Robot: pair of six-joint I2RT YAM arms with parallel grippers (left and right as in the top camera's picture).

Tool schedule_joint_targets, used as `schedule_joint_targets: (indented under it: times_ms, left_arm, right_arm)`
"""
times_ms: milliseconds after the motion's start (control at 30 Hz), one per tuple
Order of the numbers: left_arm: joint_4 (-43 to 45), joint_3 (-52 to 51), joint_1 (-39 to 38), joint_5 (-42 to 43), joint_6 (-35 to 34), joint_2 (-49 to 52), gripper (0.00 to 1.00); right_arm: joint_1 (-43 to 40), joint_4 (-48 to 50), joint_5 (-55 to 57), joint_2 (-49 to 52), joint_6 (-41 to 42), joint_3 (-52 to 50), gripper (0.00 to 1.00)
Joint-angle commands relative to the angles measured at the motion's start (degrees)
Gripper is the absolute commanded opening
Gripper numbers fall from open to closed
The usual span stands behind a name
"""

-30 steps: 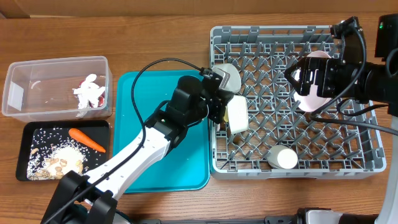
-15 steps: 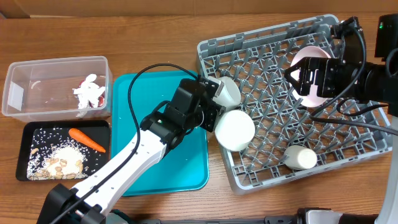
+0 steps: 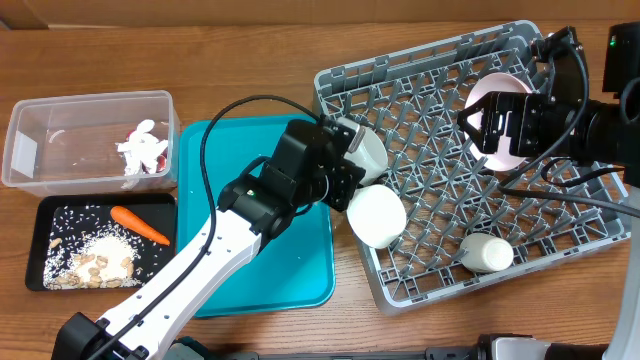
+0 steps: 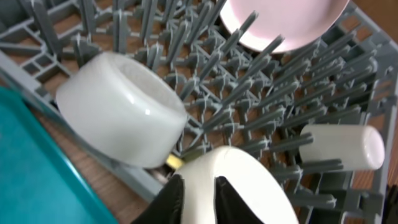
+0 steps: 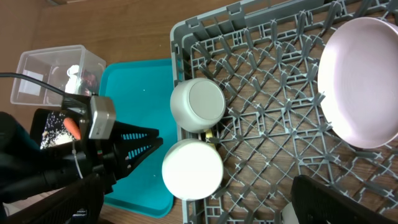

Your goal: Sort waste into correct bins and load items into the dishwasher rack

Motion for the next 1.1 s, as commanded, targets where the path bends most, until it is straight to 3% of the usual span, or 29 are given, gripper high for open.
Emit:
schedule_joint_targets:
  times_ms: [0,133,233,433,467,533,733,867,1067]
  left_arm:
    - [-2.1,0.9,-0.2,0.2,0.8,-1.4,0.21]
    - [-12.7,5.3,1.0,-7.6,0.9,-5.3,0.35]
    - [-21.7,10.0,2.4,-16.4,0.9,-9.2,0.41]
    - [-35.1,17.2,5.1,-22.7,0.8,-15.8,0.6]
    - [-36.9,17.7,5.3,-23.4,0.8,-16.8,1.0]
    - [-43.7,19.4,7.0,-27.5,-2.6,-20.5,1.0]
    - [-51.2,22.9,9.8,-38.5,-7.9,-26.5,1.0]
    - [-52.0,23.6,10.2,-43.7,-10.1,-31.2,1.0]
    - [-51.5,23.6,10.1,-43.9,-10.3,-33.1,1.0]
  right_arm:
    - [0.3,0.2,0.2,-0.1,0.0,0.3,1.0]
    - [0.3,0.2,0.2,-0.1,0.0,0.3,1.0]
    - [0.3,0.2,0.2,-0.1,0.0,0.3,1.0]
    - [0.3,0.2,0.2,-0.1,0.0,0.3,1.0]
    - [0.3,0.2,0.2,-0.1,0.0,0.3,1.0]
    - [0.3,0.2,0.2,-0.1,0.0,0.3,1.0]
    - [0.3,0.2,0.2,-0.1,0.0,0.3,1.0]
    - [0.3,0.2,0.2,-0.1,0.0,0.3,1.0]
    - [0.3,0.2,0.2,-0.1,0.0,0.3,1.0]
